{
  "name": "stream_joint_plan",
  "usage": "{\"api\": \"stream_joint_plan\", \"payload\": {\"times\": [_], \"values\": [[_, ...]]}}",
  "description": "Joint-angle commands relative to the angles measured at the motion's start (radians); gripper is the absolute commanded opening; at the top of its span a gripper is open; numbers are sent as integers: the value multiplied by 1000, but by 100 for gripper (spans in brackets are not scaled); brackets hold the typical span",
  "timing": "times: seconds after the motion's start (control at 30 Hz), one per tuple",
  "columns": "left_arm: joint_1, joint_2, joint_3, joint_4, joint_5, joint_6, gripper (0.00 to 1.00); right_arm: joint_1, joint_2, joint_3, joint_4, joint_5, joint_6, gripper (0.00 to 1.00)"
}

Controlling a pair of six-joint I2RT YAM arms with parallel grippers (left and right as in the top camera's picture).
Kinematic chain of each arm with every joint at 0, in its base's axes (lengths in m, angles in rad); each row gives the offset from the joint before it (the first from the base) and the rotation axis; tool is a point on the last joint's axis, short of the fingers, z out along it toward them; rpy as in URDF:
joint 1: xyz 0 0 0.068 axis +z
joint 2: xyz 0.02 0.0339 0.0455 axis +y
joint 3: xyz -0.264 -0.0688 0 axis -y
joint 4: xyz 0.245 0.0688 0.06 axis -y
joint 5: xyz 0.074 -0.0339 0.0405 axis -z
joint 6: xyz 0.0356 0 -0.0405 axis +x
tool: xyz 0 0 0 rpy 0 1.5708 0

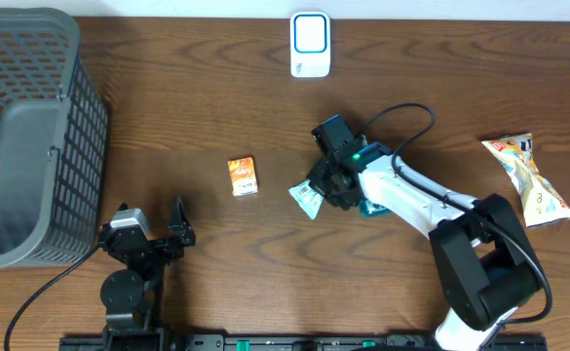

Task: Scan the item barcode
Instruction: 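Move the right gripper to the green packet and grasp it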

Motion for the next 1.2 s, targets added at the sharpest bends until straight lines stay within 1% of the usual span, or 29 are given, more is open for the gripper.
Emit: {"api": "stream_joint_plan", "payload": {"times": [0.0,0.03,0.27,0.37,0.4,0.47,0.53,0.63,0.77,0.9,1.07,1.17], "values": [[2,-1,-27,-21,-6,-9,98,4,63,-23,-25,73,22,4],[2,-1,-27,-21,-6,-9,98,4,63,-23,-25,80,21,1],[2,-1,-27,-21,-6,-9,98,2,56,-23,-22,105,-60,1],[2,-1,-27,-21,-6,-9,98,0,45,-23,5,105,-177,1],[2,-1,-27,-21,-6,-9,98,0,43,-23,1,105,-190,3],[2,-1,-27,-21,-6,-9,98,1,36,-23,-15,104,-200,16],[2,-1,-27,-21,-6,-9,98,2,23,-23,-24,104,-216,31],[2,-1,-27,-21,-6,-9,98,2,-17,-23,-35,104,-225,42],[2,-1,-27,-21,-6,-9,98,2,-82,-23,-43,108,-225,45],[2,-1,-27,-21,-6,-9,98,2,-90,-24,-42,151,-186,52],[2,-1,-27,-21,-6,-9,98,4,-44,-30,-35,172,-123,52],[2,-1,-27,-21,-6,-9,98,3,-10,-30,-16,172,-116,52]]}}
